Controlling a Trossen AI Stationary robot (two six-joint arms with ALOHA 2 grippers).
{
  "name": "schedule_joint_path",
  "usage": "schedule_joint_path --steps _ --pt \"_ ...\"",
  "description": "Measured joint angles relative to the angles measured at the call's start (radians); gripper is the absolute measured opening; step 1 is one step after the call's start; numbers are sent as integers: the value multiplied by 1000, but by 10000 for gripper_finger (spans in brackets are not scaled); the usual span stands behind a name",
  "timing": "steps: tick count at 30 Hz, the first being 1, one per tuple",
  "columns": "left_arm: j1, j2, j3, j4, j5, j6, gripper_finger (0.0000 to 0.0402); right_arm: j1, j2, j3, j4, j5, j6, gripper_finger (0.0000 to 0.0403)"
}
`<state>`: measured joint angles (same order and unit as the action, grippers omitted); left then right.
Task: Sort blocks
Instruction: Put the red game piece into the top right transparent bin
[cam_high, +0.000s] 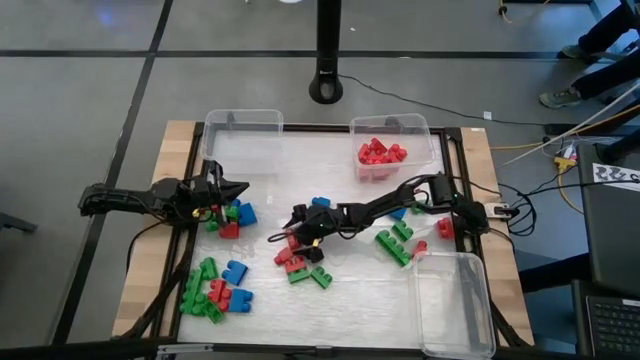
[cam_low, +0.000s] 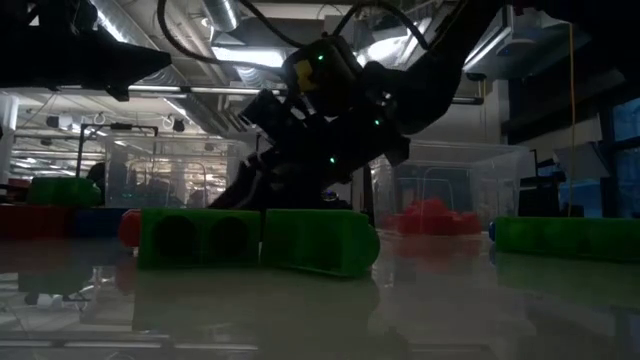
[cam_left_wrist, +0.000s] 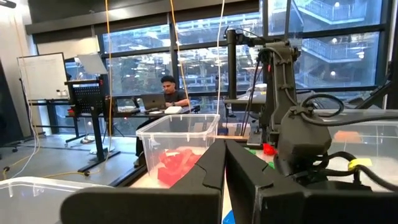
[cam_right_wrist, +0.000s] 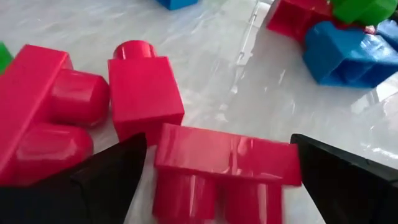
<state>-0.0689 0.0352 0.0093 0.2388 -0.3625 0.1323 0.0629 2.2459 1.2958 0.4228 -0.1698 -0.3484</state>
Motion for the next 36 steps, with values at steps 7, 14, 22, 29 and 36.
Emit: schedule_joint_path --steps 7,14,22,29,36 --pt "0 5 0 -5 0 -2 4 0 13 4 3 -6 7 372" --pt "0 6 0 -4 0 -2 4 0 12 5 1 -4 1 295" --pt "0 6 0 -3 0 -5 4 0 -65 2 -120 68 -76 300" --pt "0 6 0 -2 0 -5 4 0 -257 3 -360 237 -155 295" --pt "0 6 0 -4 -1 -5 4 -26 -498 3 -683 523 -183 296"
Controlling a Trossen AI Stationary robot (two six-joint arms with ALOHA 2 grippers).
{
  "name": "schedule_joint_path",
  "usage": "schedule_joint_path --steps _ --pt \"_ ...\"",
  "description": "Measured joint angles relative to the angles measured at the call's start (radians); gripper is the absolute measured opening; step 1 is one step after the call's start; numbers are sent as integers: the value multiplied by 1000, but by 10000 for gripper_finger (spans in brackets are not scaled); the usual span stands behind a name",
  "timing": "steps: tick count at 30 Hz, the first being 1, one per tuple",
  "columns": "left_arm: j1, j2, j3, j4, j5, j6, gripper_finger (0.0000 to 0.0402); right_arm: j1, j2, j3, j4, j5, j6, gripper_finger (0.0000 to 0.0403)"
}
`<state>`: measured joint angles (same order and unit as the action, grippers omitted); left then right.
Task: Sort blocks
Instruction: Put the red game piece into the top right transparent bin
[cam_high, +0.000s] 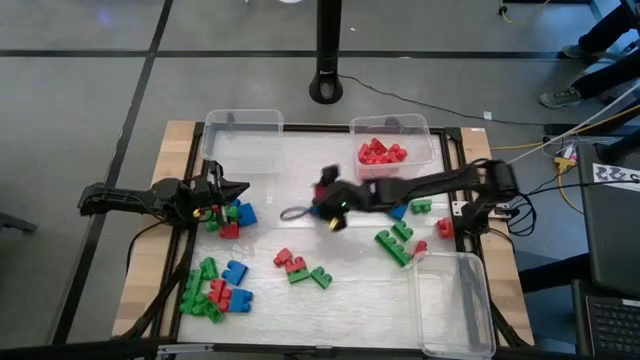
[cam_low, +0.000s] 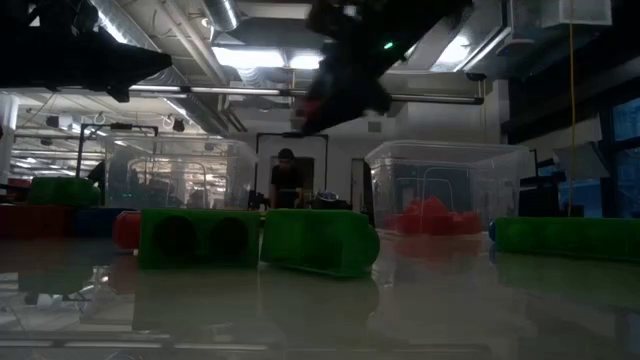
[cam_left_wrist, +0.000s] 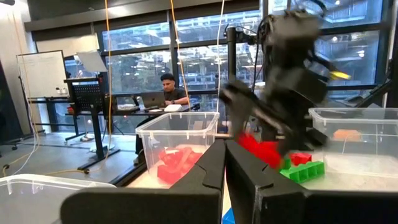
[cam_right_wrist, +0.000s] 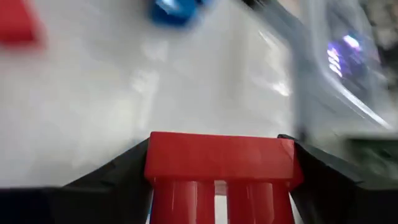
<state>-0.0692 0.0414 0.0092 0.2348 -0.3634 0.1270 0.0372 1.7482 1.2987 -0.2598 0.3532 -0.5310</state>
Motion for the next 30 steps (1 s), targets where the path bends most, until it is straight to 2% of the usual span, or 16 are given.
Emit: schedule_joint_path --steps 6,10,14,20,30 --pt "0 0 0 0 0 0 4 -101 -181 1 -248 159 43 295" --pt "0 0 0 -1 0 0 4 -213 -251 1 -384 179 77 300" --pt "0 0 0 -5 0 1 4 -320 -261 1 -472 179 105 320" --pt "0 0 0 -7 0 3 4 -418 -257 1 -498 173 107 346" --pt "0 0 0 -8 0 3 4 -457 -257 1 -493 122 82 360"
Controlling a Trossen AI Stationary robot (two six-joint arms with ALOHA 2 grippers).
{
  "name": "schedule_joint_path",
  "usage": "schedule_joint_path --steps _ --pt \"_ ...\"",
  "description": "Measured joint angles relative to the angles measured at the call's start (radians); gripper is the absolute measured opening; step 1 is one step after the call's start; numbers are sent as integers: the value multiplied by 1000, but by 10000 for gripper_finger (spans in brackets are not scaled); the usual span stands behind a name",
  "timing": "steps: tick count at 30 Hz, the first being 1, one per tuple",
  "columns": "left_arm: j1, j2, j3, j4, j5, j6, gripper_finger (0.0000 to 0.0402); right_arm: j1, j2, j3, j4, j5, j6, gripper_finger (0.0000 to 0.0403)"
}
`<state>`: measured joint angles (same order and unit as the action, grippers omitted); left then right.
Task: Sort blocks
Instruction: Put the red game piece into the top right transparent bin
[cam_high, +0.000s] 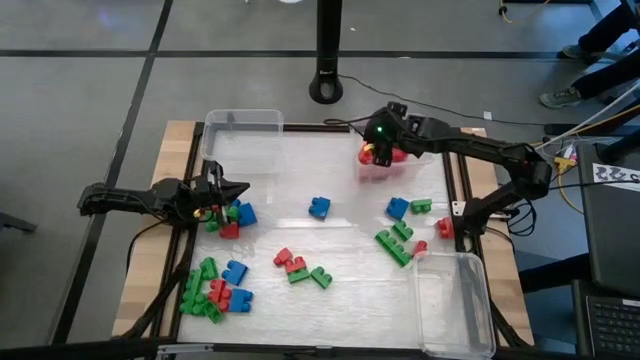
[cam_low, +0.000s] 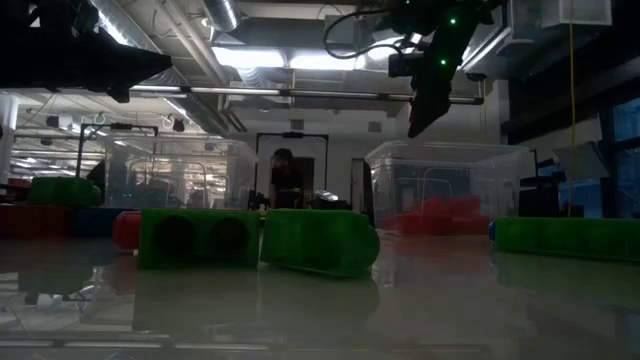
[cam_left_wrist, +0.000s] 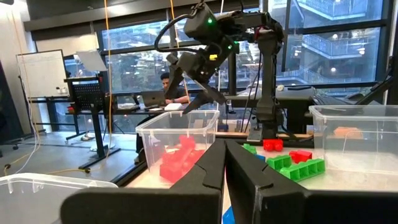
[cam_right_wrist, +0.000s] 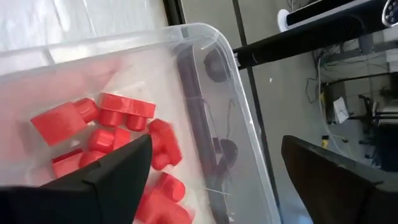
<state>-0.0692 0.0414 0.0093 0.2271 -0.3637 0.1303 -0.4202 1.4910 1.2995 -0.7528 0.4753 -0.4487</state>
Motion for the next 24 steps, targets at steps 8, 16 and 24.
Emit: schedule_joint_path --steps 8,16,24 --pt "0 32 0 -3 0 20 4 64 0 -3 70 -412 -30 380" --pt "-29 227 47 -9 23 -34 1 303 0 -77 463 -498 -149 368" --pt "-105 510 158 -174 21 -131 1 480 1 -132 637 -485 -216 367"
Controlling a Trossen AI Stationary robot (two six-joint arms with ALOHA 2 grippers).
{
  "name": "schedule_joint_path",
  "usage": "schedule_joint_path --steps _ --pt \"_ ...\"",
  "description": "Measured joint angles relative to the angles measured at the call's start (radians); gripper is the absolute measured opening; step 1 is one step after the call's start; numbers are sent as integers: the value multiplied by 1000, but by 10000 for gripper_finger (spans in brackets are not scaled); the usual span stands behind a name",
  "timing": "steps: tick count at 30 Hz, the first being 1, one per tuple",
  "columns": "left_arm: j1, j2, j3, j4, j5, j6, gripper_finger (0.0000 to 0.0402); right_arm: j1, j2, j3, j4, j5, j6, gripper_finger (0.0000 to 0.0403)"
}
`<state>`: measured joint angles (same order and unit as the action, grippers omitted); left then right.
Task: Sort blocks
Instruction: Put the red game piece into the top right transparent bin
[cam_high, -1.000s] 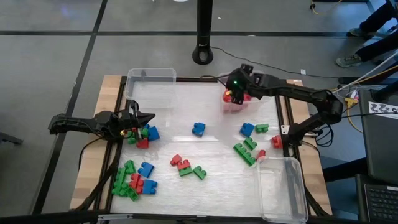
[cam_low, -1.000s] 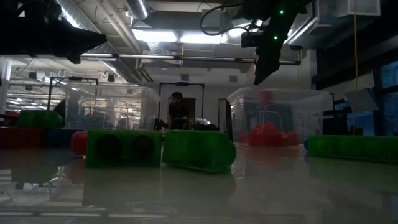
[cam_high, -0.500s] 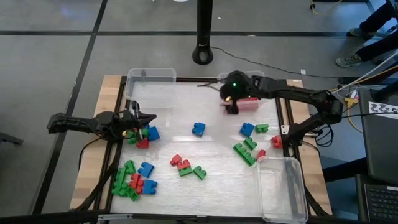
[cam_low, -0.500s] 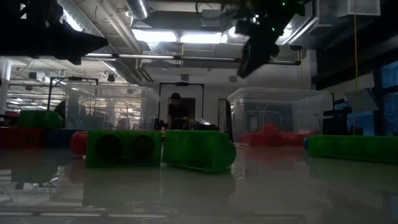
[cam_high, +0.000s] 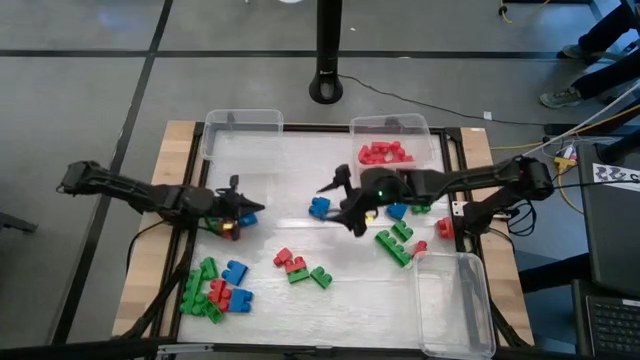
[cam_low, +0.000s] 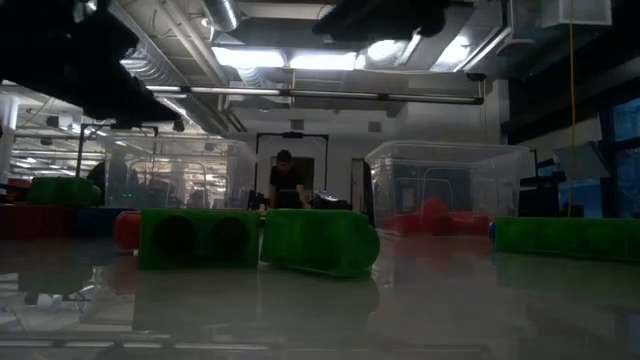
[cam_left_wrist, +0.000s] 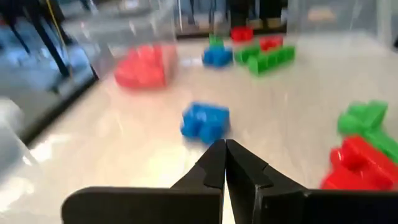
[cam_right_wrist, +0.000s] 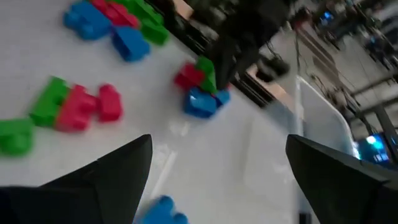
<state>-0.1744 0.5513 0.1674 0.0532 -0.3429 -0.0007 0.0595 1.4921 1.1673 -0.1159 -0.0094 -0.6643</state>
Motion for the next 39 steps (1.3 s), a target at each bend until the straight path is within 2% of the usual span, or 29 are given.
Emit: schedule_joint_path --steps 7,12,19,23,26,30,39 --pt "-118 256 131 -24 0 -95 0 85 0 0 42 76 2 367" --pt "-233 446 205 -46 0 -210 0 106 39 0 51 79 23 367" --pt "-407 632 258 -38 0 -415 0 104 235 -1 161 19 89 367" --pt "-479 712 262 22 0 -538 0 104 361 1 332 -11 132 367" --pt "-511 779 262 83 -1 -576 0 104 449 16 426 -46 172 367" --pt "-528 858 261 156 -37 -577 0 104 546 62 457 -47 187 367" --pt "-515 928 261 184 -102 -599 0 102 639 131 462 -38 200 367"
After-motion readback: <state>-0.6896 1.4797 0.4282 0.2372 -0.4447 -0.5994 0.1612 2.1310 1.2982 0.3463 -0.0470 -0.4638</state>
